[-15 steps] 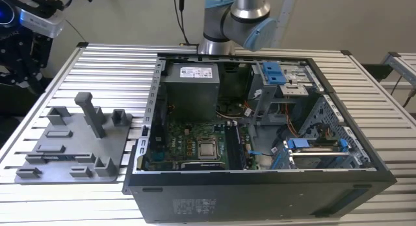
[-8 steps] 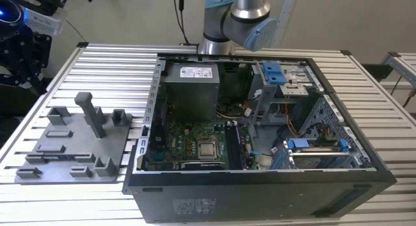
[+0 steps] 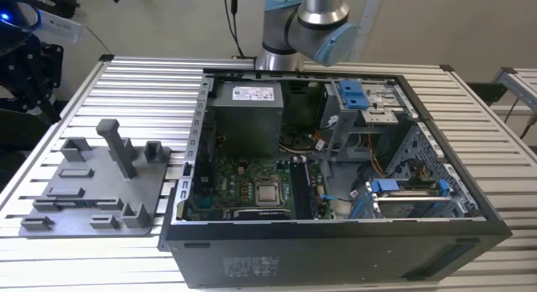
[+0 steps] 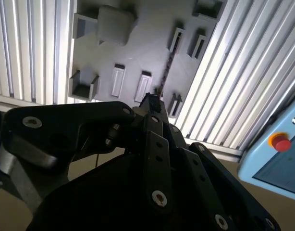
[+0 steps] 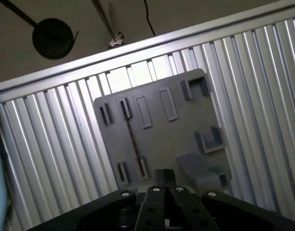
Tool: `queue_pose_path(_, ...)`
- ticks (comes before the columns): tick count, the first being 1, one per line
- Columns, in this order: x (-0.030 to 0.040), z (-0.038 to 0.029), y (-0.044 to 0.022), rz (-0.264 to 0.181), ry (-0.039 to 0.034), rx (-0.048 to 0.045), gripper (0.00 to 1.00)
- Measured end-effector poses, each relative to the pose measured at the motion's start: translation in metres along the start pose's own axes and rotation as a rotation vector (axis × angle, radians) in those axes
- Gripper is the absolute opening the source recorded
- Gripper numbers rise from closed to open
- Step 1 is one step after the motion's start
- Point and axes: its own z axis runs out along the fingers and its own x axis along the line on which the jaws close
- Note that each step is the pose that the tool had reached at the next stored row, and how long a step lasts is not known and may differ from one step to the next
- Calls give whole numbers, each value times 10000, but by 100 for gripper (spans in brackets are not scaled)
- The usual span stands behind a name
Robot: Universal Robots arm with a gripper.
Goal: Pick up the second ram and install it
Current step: 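Pick up the second ram and move it above second insertion slot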
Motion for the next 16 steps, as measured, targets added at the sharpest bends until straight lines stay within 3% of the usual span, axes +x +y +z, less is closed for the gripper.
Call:
queue_pose_path(10,1,10,5,-996,-16,-34,11)
queue_pose_path(16,1,11,5,-1092,-17,-36,11)
